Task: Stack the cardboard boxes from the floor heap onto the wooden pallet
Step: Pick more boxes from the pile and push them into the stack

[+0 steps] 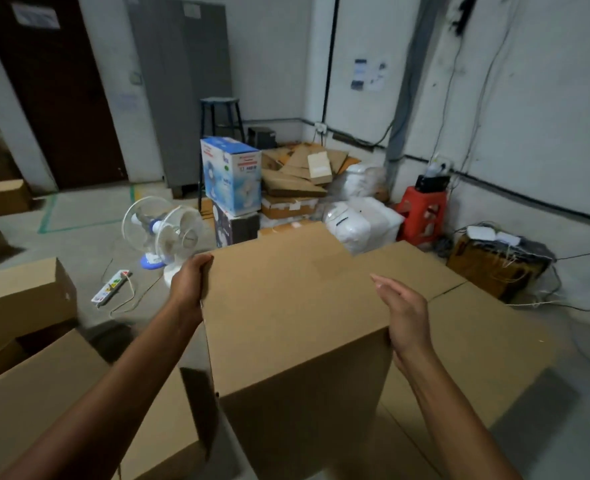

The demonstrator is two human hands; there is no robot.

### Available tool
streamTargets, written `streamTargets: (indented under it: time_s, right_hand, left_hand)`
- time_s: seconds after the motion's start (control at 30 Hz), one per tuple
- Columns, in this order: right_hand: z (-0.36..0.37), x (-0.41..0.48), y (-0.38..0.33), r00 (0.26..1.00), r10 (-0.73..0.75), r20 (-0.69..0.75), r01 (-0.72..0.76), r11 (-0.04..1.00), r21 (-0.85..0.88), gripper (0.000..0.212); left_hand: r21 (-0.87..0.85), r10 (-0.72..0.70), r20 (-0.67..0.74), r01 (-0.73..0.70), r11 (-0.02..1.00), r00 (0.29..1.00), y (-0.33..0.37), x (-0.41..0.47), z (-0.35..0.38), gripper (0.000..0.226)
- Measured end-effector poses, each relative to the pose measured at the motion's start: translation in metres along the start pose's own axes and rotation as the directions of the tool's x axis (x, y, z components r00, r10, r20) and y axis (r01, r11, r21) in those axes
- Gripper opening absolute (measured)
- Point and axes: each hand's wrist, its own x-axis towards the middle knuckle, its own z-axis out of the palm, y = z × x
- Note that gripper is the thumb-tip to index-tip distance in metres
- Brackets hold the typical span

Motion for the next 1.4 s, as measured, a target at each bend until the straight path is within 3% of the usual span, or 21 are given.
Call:
streamTargets:
  time_s: [0.13, 0.23, 0.37, 0.43, 0.5, 0.6, 0.67, 0.73, 0.8, 0.9, 0.97, 1.1, 1.2, 1.27, 1.37, 1.4]
  right_hand:
    - [-0.072, -0.016, -0.006, 0.947, 0.196, -0.252, -0.194, 0.980, 0.034, 0.036]
    - [-0.120, -0.027, -0.018, 0.880, 0.436, -0.190, -0.404, 0.896, 0.185, 0.036]
    - [-0.173, -0.033, -0.014, 0.786, 0.601, -0.145, -0.536, 0.780, 0.323, 0.042]
    - [-0.197, -0.032, -0.009, 0.740, 0.659, -0.136, -0.562, 0.715, 0.416, 0.040]
    - [-0.219, -0.029, -0.003, 0.727, 0.669, -0.154, -0.519, 0.683, 0.514, 0.033]
    - [-0.243, -0.022, 0.008, 0.743, 0.630, -0.225, -0.406, 0.692, 0.597, 0.028]
    - [-0.264, -0.010, 0.022, 0.748, 0.603, -0.277, -0.341, 0.708, 0.619, 0.027]
    - [-0.292, 0.013, 0.041, 0.727, 0.606, -0.323, -0.322, 0.717, 0.619, 0.027]
    - [-0.324, 0.043, 0.057, 0.722, 0.590, -0.362, -0.318, 0.747, 0.583, 0.021]
    - [-0.357, 0.094, 0.065, 0.782, 0.547, -0.300, -0.358, 0.787, 0.502, 0.020]
    - [-0.366, 0.123, 0.057, 0.812, 0.488, -0.319, -0.360, 0.850, 0.385, 0.023]
    - [-0.394, 0.172, 0.059, 0.874, 0.260, -0.411, -0.248, 0.965, 0.082, 0.024]
    - [-0.426, 0.203, 0.069, 0.924, 0.170, -0.343, -0.194, 0.980, -0.037, 0.048]
    - [-0.444, 0.221, 0.077, 0.950, 0.150, -0.274, -0.175, 0.982, -0.069, 0.053]
    - [-0.465, 0.249, 0.085, 0.981, 0.113, -0.158, -0.129, 0.988, -0.091, 0.039]
    - [-0.473, 0.261, 0.090, 0.982, 0.127, -0.140, -0.140, 0.986, -0.093, 0.044]
  left_hand:
    - [0.064, 0.076, 0.065, -0.080, 0.995, 0.995, -0.017, -0.056, 0.063, 0.018]
    - [0.052, 0.092, 0.107, -0.098, 0.994, 0.990, -0.026, -0.090, 0.100, 0.023]
    - [0.043, 0.136, 0.169, -0.146, 0.988, 0.976, -0.039, -0.123, 0.142, 0.011]
    - [0.026, 0.153, 0.185, -0.161, 0.987, 0.971, -0.046, -0.133, 0.164, 0.028]
    - [0.005, 0.146, 0.217, -0.151, 0.989, 0.965, -0.056, -0.141, 0.187, 0.047]
    - [-0.002, 0.206, 0.267, -0.213, 0.977, 0.942, -0.077, -0.142, 0.219, 0.031]
    - [0.048, 0.218, 0.360, -0.251, 0.967, 0.907, -0.089, -0.135, 0.238, 0.038]
    - [0.183, 0.194, 0.461, -0.307, 0.934, 0.866, -0.095, -0.125, 0.257, 0.040]
    - [0.384, 0.139, 0.536, -0.387, 0.838, 0.833, -0.103, -0.115, 0.283, 0.034]
    - [0.612, -0.082, 0.612, -0.405, 0.679, 0.787, -0.134, -0.108, 0.334, 0.052]
    - [0.685, -0.213, 0.564, -0.308, 0.661, 0.798, -0.163, -0.105, 0.370, 0.073]
    - [0.490, -0.391, 0.508, 0.116, 0.864, 0.767, -0.216, -0.084, 0.420, 0.091]
    - [0.400, -0.550, 0.468, 0.389, 0.830, 0.692, -0.247, -0.060, 0.450, 0.113]
    - [0.342, -0.565, 0.476, 0.451, 0.825, 0.674, -0.254, -0.056, 0.475, 0.098]
    - [0.280, -0.548, 0.443, 0.471, 0.836, 0.709, -0.254, -0.056, 0.517, 0.072]
    - [0.256, -0.546, 0.439, 0.484, 0.837, 0.713, -0.253, -0.055, 0.529, 0.067]
